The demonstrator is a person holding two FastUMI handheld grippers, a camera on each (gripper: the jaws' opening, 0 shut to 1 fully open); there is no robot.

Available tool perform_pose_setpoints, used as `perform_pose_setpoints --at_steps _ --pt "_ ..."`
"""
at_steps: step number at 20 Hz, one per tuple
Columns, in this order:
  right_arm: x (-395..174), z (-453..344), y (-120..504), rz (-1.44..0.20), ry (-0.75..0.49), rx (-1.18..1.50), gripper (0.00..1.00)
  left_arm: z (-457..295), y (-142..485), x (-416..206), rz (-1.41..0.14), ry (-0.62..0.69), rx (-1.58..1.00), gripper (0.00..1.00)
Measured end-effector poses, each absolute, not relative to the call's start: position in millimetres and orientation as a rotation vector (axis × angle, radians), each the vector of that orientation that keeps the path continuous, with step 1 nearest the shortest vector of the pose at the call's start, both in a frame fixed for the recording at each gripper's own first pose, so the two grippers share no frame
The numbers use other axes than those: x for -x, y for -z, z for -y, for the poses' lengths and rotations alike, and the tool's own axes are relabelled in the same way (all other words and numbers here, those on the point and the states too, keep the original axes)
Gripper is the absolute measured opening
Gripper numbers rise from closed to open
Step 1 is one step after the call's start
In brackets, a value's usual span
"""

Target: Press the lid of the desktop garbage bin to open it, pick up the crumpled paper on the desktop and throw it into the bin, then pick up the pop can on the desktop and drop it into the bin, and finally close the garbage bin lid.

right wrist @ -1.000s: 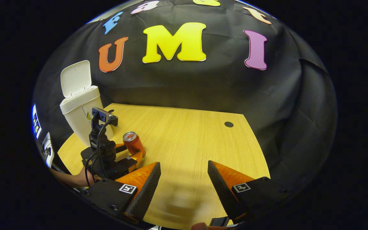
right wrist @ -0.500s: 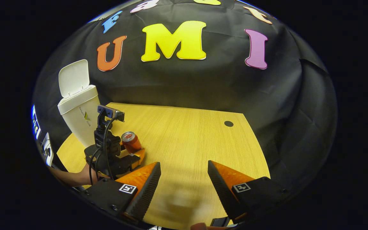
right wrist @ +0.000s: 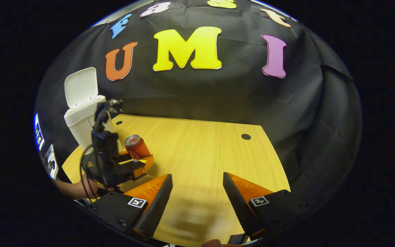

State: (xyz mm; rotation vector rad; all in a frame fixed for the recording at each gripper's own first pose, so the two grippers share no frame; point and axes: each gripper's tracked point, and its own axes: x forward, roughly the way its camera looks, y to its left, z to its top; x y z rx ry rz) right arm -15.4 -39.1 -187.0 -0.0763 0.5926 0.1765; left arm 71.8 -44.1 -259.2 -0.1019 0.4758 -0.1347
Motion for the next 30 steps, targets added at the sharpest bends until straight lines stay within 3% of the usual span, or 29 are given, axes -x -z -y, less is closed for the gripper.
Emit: perform_pose_setpoints --at_steps 8,13,21,30 --pt "23.2 12.3 158.0 -0.502 -0.231 0.046 0.93 -40.7 108.8 -77.2 -0.262 -0.023 0.043 0.85" --pt "14.6 -4.6 148.0 -0.478 -0.25 0.021 0.93 -129.3 63.0 -81.5 -0.203 -0.159 -0.004 0.85" --pt "6.1 -46.7 146.8 -0.482 -0.303 0.026 0.93 -265.0 71.3 -74.0 -0.249 -0.365 -0.025 0.85" --pt "11.6 -72.1 153.4 -0.507 -0.337 0.046 0.92 -286.9 104.4 -72.8 -0.314 -0.386 0.018 0.87"
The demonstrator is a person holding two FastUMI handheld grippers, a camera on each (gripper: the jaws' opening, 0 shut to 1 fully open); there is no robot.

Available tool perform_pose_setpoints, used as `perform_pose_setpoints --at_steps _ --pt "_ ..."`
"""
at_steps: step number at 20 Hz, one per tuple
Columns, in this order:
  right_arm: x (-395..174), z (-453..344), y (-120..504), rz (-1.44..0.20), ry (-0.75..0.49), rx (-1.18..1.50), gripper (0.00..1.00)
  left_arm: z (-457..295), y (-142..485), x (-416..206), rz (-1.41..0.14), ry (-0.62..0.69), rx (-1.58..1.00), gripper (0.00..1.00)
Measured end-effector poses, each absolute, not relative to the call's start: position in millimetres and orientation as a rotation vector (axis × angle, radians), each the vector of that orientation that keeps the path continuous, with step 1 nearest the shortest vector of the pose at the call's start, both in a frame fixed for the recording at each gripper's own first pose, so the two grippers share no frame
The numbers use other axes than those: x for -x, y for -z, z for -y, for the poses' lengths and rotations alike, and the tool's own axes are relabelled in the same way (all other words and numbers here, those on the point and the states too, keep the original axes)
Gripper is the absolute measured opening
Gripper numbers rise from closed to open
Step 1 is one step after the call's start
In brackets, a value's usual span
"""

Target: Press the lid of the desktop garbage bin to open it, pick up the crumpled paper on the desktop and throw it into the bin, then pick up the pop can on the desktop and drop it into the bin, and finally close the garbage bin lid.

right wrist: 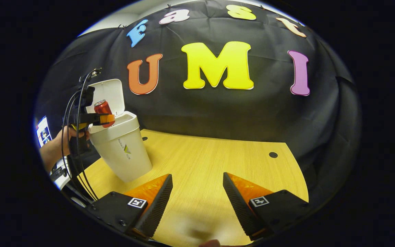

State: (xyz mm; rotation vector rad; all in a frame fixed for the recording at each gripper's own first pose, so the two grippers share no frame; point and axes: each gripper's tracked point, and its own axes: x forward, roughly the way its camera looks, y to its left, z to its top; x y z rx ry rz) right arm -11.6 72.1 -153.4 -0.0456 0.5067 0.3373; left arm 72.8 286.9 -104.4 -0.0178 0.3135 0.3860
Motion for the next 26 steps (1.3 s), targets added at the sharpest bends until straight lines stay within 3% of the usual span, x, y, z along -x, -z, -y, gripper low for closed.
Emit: perform_pose_setpoints --at_steps 7,16,26 --pt "14.1 -75.2 152.3 -0.507 -0.365 0.039 0.93 -276.8 89.9 -54.7 -0.292 -0.424 0.023 0.88" --pt "15.4 -45.6 138.1 -0.462 -0.374 0.022 0.93 -240.7 14.3 -40.6 -0.118 -0.562 -0.037 0.92" --pt "-5.5 9.8 127.8 -0.44 -0.292 -0.025 0.93 -234.5 -80.9 -83.6 -0.008 -0.679 -0.06 0.91"
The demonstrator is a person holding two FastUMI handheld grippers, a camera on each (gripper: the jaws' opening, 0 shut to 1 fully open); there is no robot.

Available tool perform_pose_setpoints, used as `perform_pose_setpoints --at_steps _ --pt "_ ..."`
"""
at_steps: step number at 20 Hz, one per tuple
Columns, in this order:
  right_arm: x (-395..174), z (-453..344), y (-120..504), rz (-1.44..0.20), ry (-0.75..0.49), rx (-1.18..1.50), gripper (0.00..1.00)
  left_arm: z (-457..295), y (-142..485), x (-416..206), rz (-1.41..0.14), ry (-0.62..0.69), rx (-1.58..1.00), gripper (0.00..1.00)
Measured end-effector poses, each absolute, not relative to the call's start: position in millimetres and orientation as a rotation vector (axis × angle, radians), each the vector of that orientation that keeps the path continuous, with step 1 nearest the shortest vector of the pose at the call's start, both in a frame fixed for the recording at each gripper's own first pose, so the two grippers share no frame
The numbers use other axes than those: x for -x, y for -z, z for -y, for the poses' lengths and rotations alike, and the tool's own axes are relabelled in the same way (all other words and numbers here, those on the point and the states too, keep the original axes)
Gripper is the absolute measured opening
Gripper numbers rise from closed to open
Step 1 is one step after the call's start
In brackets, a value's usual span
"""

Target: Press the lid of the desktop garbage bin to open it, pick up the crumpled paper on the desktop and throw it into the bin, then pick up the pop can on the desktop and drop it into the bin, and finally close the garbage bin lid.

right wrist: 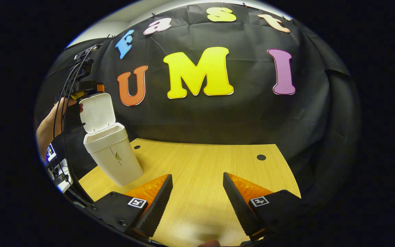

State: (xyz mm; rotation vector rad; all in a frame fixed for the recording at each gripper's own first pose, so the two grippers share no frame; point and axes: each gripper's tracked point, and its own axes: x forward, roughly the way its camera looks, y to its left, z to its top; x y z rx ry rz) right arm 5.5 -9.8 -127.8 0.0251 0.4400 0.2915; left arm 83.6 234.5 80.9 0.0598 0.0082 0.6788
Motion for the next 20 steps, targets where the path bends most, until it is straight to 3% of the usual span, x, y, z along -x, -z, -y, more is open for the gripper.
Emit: perform_pose_setpoints --at_steps 8,14,20 --pt "-19.1 25.5 130.2 -0.465 -0.244 -0.035 0.92 -303.5 -116.5 -100.2 -0.021 -0.86 -0.021 0.91" --pt "-27.4 22.4 126.0 -0.481 -0.231 -0.021 0.93 -345.7 -99.7 -106.4 -0.108 -0.985 0.109 0.92" --pt "-30.8 18.8 117.6 -0.476 -0.227 -0.001 0.93 -362.3 -91.1 -115.7 -0.157 -1.027 0.155 0.92"
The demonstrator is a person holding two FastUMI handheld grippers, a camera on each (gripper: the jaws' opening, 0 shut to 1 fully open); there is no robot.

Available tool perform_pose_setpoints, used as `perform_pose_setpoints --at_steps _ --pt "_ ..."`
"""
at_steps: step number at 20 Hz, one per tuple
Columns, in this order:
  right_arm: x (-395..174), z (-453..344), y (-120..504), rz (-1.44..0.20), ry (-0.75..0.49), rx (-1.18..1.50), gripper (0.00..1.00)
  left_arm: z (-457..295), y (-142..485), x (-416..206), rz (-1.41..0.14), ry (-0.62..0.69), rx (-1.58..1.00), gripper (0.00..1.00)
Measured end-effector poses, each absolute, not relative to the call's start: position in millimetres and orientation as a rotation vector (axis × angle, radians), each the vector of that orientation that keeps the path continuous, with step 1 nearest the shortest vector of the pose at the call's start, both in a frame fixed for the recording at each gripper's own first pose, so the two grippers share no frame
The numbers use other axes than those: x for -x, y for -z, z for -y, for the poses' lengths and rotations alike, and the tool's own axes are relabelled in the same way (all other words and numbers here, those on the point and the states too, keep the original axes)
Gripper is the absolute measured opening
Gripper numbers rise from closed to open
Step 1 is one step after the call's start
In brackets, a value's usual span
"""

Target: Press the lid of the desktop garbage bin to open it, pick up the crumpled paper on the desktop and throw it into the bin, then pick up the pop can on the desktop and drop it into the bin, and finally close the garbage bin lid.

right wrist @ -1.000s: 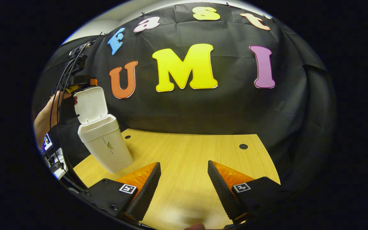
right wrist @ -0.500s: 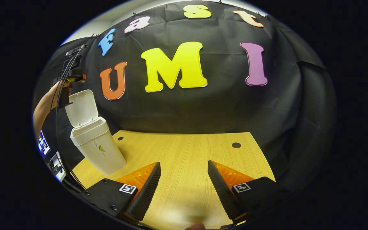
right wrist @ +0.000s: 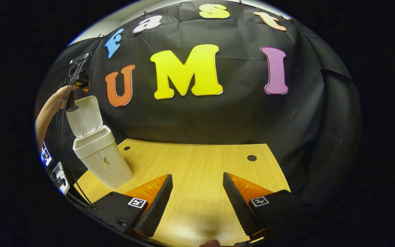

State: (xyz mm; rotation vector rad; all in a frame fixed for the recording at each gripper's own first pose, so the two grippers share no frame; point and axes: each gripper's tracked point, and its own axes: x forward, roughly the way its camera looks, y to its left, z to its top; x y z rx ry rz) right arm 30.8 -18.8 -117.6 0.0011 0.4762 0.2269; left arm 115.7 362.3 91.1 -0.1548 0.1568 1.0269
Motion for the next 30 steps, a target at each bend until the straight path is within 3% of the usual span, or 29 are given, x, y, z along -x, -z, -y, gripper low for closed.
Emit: perform_pose_setpoints --at_steps 12,22,30 --pt "-15.1 30.7 119.5 -0.478 -0.233 -0.038 0.93 -335.3 -64.8 -103.5 -0.25 -1.044 0.211 0.91" --pt "3.9 33.7 127.8 -0.48 -0.306 -0.006 0.92 -235.9 5.4 -72.8 -0.281 -0.904 0.226 0.88" --pt "9.4 40.1 136.2 -0.502 -0.287 0.015 0.93 -225.1 67.2 -72.9 -0.333 -0.855 0.216 0.89"
